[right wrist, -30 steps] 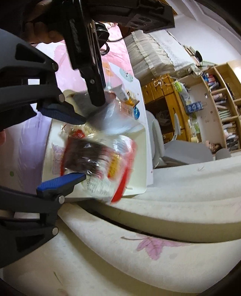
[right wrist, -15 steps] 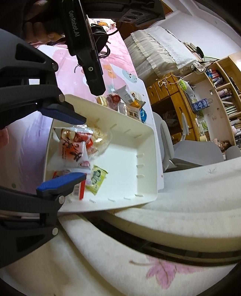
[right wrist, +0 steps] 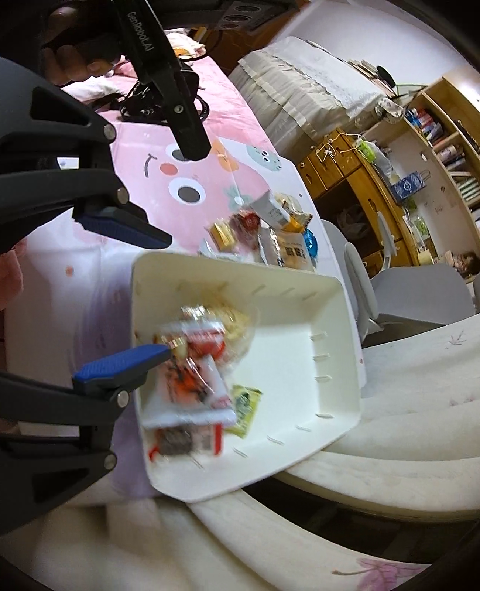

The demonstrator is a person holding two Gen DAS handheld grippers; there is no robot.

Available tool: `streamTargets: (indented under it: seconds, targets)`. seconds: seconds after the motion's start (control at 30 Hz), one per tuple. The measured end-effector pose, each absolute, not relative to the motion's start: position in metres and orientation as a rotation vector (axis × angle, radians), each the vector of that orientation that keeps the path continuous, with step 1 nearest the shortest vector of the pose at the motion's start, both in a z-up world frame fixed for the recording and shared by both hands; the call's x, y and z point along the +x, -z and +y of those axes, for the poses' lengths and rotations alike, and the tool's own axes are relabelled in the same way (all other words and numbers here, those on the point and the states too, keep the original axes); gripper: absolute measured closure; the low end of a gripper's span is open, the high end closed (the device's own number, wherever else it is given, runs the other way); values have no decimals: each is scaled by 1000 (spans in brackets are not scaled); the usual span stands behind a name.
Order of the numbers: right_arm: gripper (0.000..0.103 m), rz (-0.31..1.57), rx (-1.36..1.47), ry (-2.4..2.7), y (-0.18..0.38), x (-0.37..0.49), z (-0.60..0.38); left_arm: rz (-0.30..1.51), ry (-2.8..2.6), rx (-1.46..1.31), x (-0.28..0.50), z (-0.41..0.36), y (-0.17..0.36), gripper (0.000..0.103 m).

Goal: Organize snacks
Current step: 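Withdraw both grippers from the tray toward the snack pile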

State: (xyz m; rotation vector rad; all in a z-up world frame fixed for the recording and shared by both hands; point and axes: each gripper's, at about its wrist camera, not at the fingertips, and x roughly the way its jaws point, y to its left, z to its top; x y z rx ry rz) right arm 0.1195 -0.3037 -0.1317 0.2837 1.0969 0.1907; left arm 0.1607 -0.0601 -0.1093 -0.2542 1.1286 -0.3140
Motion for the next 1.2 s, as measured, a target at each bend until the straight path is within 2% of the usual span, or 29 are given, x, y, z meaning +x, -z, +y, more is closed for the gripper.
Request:
streamTargets:
  seconds: [0.67,1.0,1.2]
  targets:
    - [49,1163,521,-81,165,100,-193,1143,316,-214,156,87,109,24]
    - [49,1234,496,-90,186,116,-163,1230,251,-202,198,100,134,23]
    - [49,1211,529,-69,202,140,-156,1278,227,-153,232,93,142,23]
